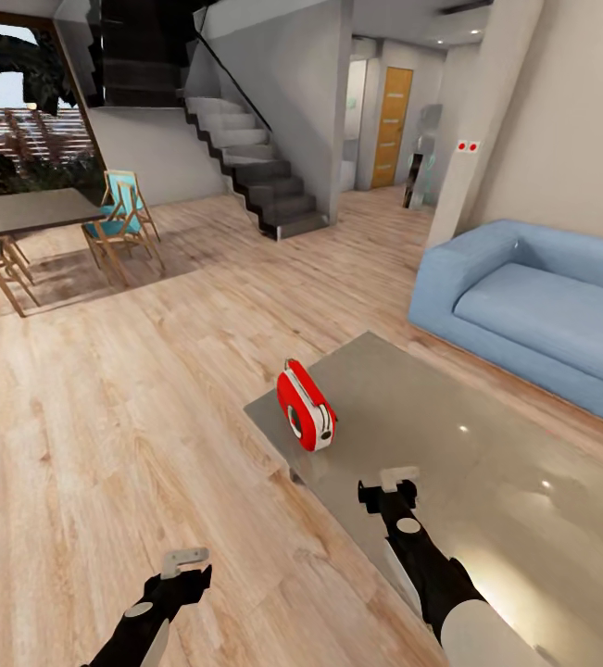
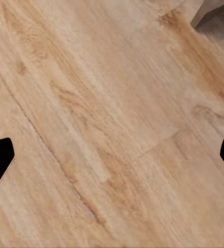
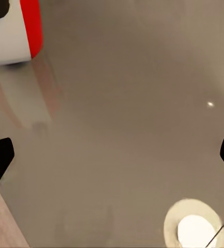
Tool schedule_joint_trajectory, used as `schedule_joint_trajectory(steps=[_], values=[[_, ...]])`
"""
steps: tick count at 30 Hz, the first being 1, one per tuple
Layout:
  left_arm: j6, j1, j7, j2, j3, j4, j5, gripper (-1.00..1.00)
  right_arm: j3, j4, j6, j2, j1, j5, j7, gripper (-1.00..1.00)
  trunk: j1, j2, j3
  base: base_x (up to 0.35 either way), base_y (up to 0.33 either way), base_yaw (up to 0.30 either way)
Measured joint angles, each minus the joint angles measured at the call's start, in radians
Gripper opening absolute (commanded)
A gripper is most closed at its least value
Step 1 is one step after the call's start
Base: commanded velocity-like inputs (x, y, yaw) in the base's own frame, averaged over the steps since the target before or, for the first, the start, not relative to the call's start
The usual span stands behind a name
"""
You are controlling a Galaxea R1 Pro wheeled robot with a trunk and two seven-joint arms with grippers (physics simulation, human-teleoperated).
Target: Turn on the radio receiver that's on the table in the living room.
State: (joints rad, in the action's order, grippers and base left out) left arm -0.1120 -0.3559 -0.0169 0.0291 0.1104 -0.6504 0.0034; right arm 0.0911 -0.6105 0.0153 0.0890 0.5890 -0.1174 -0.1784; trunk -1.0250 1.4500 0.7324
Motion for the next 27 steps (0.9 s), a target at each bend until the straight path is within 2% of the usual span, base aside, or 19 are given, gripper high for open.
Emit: schedule_joint_trajectory(steps=[15,27], values=[[0.000,0.000,0.000,0.000,0.000,0.000,0.000,1.00,0.000,0.000,0.000,0.000,0.000,0.000,0.000,1.00,0.000,0.000,0.000,0.311,0.137,0.000],[0.002,0.000,0.000,0.000,0.000,-0.003,0.000,1.00,0.001,0.001,-0.001,0.000,0.000,-0.001,0.000,1.00,0.000,0.000,0.000,0.022,0.008,0.000]])
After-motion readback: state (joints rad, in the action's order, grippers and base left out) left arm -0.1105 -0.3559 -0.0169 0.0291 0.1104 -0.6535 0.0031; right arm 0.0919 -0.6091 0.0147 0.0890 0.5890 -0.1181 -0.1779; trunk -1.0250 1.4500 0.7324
